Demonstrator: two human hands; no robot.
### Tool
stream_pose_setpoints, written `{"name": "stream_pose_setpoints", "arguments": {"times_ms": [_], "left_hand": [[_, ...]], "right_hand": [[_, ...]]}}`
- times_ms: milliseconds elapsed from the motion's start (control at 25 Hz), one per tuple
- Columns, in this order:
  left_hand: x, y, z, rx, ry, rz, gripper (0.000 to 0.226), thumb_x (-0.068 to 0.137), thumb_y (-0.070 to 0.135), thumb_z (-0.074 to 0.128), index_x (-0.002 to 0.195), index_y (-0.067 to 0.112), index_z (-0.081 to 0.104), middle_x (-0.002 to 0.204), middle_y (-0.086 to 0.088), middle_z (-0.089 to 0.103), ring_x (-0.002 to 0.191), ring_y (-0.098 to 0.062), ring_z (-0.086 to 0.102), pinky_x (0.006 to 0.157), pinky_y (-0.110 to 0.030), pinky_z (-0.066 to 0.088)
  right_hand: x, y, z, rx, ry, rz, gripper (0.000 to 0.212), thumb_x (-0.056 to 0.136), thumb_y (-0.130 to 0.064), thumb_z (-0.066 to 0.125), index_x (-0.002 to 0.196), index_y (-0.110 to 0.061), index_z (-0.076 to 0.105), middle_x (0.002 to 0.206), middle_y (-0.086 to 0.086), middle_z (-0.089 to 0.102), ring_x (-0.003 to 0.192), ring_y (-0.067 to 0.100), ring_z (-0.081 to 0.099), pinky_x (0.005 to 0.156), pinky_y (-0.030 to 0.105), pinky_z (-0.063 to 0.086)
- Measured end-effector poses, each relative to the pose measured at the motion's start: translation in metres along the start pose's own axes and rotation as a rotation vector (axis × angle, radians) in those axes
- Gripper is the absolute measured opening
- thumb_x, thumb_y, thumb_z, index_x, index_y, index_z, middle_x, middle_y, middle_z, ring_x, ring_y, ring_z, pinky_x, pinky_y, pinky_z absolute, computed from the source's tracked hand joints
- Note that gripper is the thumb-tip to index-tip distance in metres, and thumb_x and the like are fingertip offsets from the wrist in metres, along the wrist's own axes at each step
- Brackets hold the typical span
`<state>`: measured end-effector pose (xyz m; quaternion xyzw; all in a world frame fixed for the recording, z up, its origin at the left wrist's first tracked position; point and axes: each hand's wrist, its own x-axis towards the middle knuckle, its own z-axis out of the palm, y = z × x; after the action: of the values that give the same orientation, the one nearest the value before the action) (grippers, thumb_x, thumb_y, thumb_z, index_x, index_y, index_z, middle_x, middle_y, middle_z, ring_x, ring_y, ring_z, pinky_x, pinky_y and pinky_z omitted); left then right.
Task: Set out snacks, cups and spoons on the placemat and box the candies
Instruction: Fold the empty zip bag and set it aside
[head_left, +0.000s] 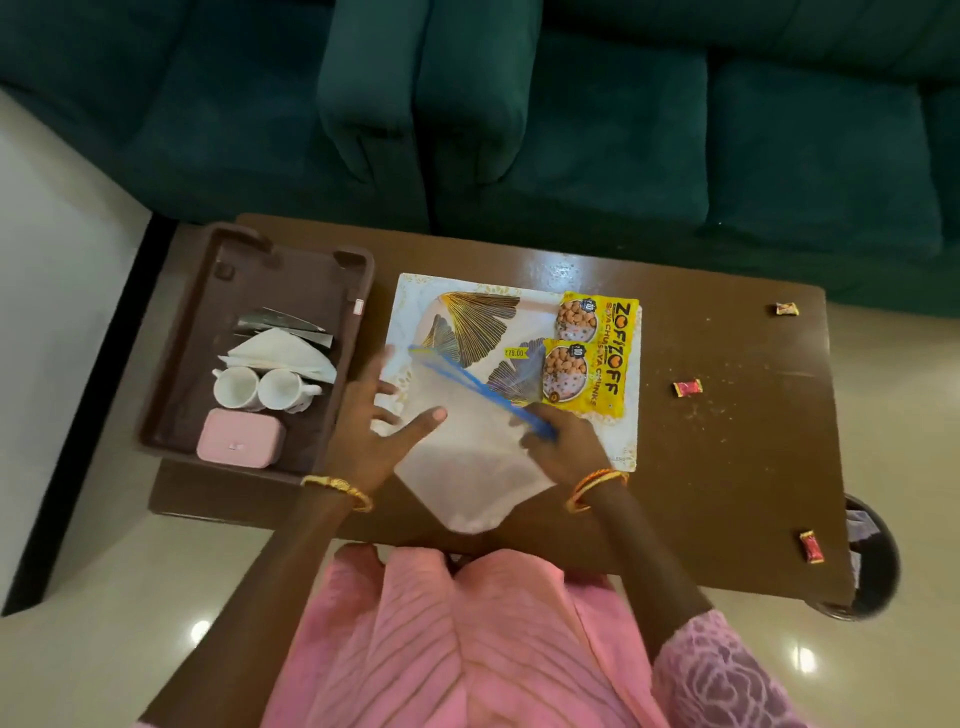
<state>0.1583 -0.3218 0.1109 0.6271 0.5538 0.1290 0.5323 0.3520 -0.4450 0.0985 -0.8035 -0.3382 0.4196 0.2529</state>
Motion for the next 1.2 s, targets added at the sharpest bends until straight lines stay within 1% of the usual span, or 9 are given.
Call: {"name": "stream_pose_setpoints", "arguments": {"times_ms": [160, 280, 360, 480, 560, 680, 840, 1040, 1200], "left_hand": [[0.001, -0.004, -0.043, 0.025, -0.249, 0.055, 0.124, 0.041, 0.051, 0.085, 0.144, 0.037, 0.018, 0.147, 0.005, 0.032, 0.13, -0.007, 0.039, 0.106, -0.031, 0.037], [0.01, 0.015, -0.051, -0.111, -0.539, -0.008, 0.082, 0.046, 0.043, 0.087, 0.12, 0.028, 0.056, 0.123, 0.003, 0.064, 0.113, -0.013, 0.06, 0.102, -0.042, 0.046], [0.011, 0.021, -0.055, -0.218, -0.606, -0.045, 0.056, 0.047, 0.044, 0.087, 0.094, 0.021, 0.068, 0.108, -0.005, 0.07, 0.098, -0.018, 0.067, 0.091, -0.036, 0.052], [0.006, 0.015, -0.062, -0.397, -0.535, -0.124, 0.032, 0.061, 0.042, 0.078, 0.083, 0.018, 0.072, 0.108, -0.016, 0.072, 0.092, -0.028, 0.071, 0.075, -0.035, 0.058], [0.001, 0.004, -0.069, -0.487, -0.502, -0.179, 0.025, 0.067, 0.042, 0.071, 0.081, 0.022, 0.074, 0.101, -0.007, 0.075, 0.093, -0.029, 0.071, 0.07, -0.034, 0.057], [-0.007, -0.003, -0.074, -0.538, -0.483, -0.251, 0.023, 0.075, 0.042, 0.065, 0.085, 0.022, 0.074, 0.095, -0.001, 0.077, 0.088, -0.027, 0.073, 0.07, -0.034, 0.056], [-0.009, -0.003, -0.08, -0.486, -0.294, -0.297, 0.019, 0.086, 0.027, 0.063, 0.098, 0.013, 0.067, 0.089, -0.004, 0.077, 0.066, -0.019, 0.073, 0.066, -0.03, 0.056], [-0.011, -0.009, -0.086, -0.193, 0.122, -0.31, 0.051, 0.084, 0.02, 0.066, 0.129, 0.005, 0.048, 0.127, -0.019, 0.056, 0.095, -0.028, 0.054, 0.08, -0.03, 0.042], [-0.029, -0.015, -0.089, -0.111, -0.247, -0.023, 0.086, 0.077, 0.045, 0.069, 0.145, 0.037, 0.018, 0.139, 0.0, 0.046, 0.117, -0.018, 0.051, 0.09, -0.028, 0.046]], "right_hand": [[0.003, -0.049, -0.044, 0.086, -0.164, -0.07, 0.028, 0.074, 0.011, 0.049, 0.087, -0.003, 0.071, 0.055, 0.006, 0.066, 0.041, 0.01, 0.058, 0.053, 0.026, 0.054], [0.005, -0.085, -0.059, 0.07, -0.229, -0.114, 0.023, 0.074, 0.012, 0.046, 0.087, 0.016, 0.064, 0.039, -0.001, 0.062, 0.034, 0.008, 0.054, 0.047, 0.019, 0.05], [0.007, -0.1, -0.063, 0.061, -0.1, -0.116, 0.022, 0.079, 0.001, 0.053, 0.097, 0.007, 0.064, 0.053, -0.001, 0.067, 0.047, 0.011, 0.058, 0.06, 0.023, 0.05], [-0.013, -0.088, -0.057, 0.249, 0.295, -0.053, 0.057, 0.077, -0.029, 0.072, 0.126, -0.019, 0.044, 0.106, 0.005, 0.058, 0.094, 0.018, 0.056, 0.084, 0.033, 0.047], [-0.042, -0.065, -0.032, 0.556, 0.27, 0.121, 0.079, 0.067, -0.046, 0.077, 0.13, -0.026, 0.034, 0.121, -0.001, 0.05, 0.109, 0.02, 0.051, 0.09, 0.038, 0.043], [-0.074, -0.04, 0.028, 0.782, -0.054, 0.169, 0.072, 0.068, -0.036, 0.079, 0.129, -0.019, 0.045, 0.122, 0.006, 0.062, 0.109, 0.028, 0.061, 0.096, 0.048, 0.048], [-0.08, -0.038, 0.052, 0.988, 0.223, 0.178, 0.04, 0.075, -0.008, 0.074, 0.111, -0.014, 0.058, 0.106, 0.019, 0.068, 0.084, 0.03, 0.068, 0.08, 0.044, 0.057], [-0.089, -0.038, 0.058, 0.817, 0.4, -0.042, 0.064, 0.08, -0.001, 0.067, 0.128, -0.031, 0.04, 0.109, 0.006, 0.062, 0.088, 0.018, 0.064, 0.059, 0.021, 0.057], [-0.088, -0.043, 0.059, 0.758, 0.336, -0.098, 0.041, 0.083, 0.006, 0.058, 0.11, -0.024, 0.065, 0.116, 0.012, 0.058, 0.097, 0.023, 0.059, 0.081, 0.04, 0.056]]}}
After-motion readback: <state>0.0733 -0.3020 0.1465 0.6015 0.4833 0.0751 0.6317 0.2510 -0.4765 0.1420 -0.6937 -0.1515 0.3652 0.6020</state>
